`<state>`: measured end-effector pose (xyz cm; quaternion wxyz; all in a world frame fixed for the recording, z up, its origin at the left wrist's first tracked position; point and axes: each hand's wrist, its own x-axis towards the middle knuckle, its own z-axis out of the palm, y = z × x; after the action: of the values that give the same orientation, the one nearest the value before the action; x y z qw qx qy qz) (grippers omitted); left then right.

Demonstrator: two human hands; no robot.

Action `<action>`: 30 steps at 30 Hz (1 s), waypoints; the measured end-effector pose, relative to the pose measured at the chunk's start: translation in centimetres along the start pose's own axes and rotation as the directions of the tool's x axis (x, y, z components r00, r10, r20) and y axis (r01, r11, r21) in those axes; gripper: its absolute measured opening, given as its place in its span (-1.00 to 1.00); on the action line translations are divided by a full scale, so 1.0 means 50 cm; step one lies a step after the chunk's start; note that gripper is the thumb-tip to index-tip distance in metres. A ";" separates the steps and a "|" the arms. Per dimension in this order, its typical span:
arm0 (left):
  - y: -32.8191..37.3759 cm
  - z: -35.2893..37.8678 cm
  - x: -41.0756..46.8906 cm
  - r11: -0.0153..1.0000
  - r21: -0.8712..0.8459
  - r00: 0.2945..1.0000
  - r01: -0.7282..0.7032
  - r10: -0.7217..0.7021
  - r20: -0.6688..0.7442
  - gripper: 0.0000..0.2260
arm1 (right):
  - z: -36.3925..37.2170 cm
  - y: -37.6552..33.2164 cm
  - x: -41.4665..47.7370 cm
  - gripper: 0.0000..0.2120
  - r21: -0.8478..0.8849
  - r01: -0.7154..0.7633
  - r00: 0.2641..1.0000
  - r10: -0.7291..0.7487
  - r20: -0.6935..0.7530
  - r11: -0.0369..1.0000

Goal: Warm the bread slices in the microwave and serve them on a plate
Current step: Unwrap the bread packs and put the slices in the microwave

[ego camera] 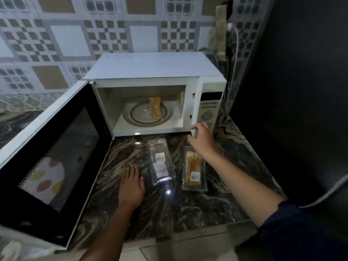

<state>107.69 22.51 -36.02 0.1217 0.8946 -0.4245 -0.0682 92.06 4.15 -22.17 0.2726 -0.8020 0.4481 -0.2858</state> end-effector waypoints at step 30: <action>0.268 0.054 -0.145 0.148 -0.926 0.938 0.347 -0.049 0.344 -0.68 | 0.007 0.151 -0.226 -0.88 -0.210 0.084 0.917 0.007 0.399 0.974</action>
<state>92.57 19.54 -34.79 0.6043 0.6401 -0.1703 -0.4428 83.14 10.72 -30.07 0.2602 -0.8775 0.3967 -0.0706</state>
